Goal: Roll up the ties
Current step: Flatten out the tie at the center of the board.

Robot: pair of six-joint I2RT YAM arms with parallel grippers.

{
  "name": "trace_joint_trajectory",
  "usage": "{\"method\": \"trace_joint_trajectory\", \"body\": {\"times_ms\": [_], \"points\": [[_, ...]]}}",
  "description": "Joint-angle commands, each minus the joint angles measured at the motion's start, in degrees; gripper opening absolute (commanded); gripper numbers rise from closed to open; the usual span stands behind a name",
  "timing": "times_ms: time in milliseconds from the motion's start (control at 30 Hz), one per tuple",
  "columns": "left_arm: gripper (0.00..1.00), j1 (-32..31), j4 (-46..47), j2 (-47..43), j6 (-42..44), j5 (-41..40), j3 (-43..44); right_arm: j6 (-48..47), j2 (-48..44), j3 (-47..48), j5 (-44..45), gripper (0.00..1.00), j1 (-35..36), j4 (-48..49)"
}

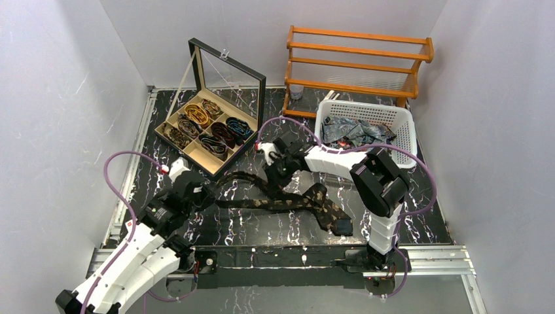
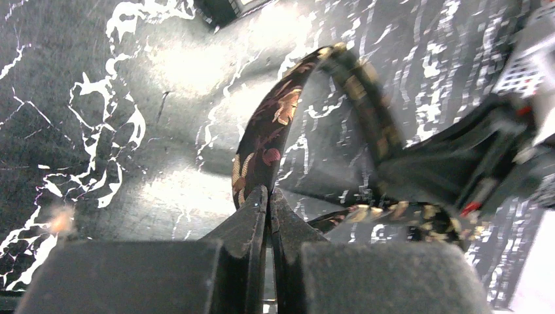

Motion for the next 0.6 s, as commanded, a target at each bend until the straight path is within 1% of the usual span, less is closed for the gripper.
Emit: {"method": "trace_joint_trajectory", "body": {"times_ms": [0,33,67,133,167,200,267,300,333,367,433,467,533,567], "points": [[0.0,-0.2,-4.7,-2.6,-1.4,-3.6,4.6,-4.9,-1.7,2.2,-23.4,0.16,4.7,-2.0],[0.0,-0.2,-5.1,-2.9,-1.5,-3.7,5.0,-3.2,-1.2,3.1,-23.5,0.21,4.7,-1.5],[0.0,-0.2,-5.6,-3.0,-1.7,-4.1,5.5,-1.2,-0.6,4.6,-20.4,0.28,4.8,-1.9],[0.0,-0.2,-7.3,-3.1,-2.1,-5.2,6.4,1.3,-0.1,7.7,-11.0,0.45,4.5,-4.0],[0.0,-0.2,-8.1,-3.0,-2.2,-6.0,6.8,2.3,-0.6,8.8,-6.7,0.5,4.1,-5.2],[0.0,-0.2,-8.9,-2.9,-2.2,-6.9,7.0,3.9,-1.9,9.0,-2.6,0.55,3.6,-5.3],[0.0,-0.2,-10.4,-2.5,-2.3,-8.6,7.2,6.9,-6.6,7.2,5.7,0.68,2.4,-4.2],[0.0,-0.2,-11.0,-2.3,-2.6,-9.7,7.2,7.5,-9.8,5.5,11.2,0.8,2.2,-3.5],[0.0,-0.2,-11.2,-2.1,-2.8,-10.0,7.1,8.5,-13.1,3.6,15.9,0.89,2.2,-3.4],[0.0,-0.2,-10.9,-1.9,-2.9,-10.3,6.7,9.9,-16.4,1.1,22.0,0.94,2.1,-3.4],[0.0,-0.2,-9.9,-1.3,-3.6,-10.5,5.4,16.5,-23.0,-4.3,35.9,0.98,1.7,-5.2],[0.0,-0.2,-9.1,-0.6,-3.9,-10.6,4.7,19.2,-27.1,-8.1,40.3,0.99,1.3,-6.8],[0.0,-0.2,-6.6,1.0,-4.0,-10.0,3.5,25.1,-32.8,-13.7,46.1,0.98,0.2,-10.8],[0.0,-0.2,-5.5,2.2,-3.8,-9.9,3.2,28.2,-35.7,-16.5,47.1,0.97,-0.4,-12.9]]}}
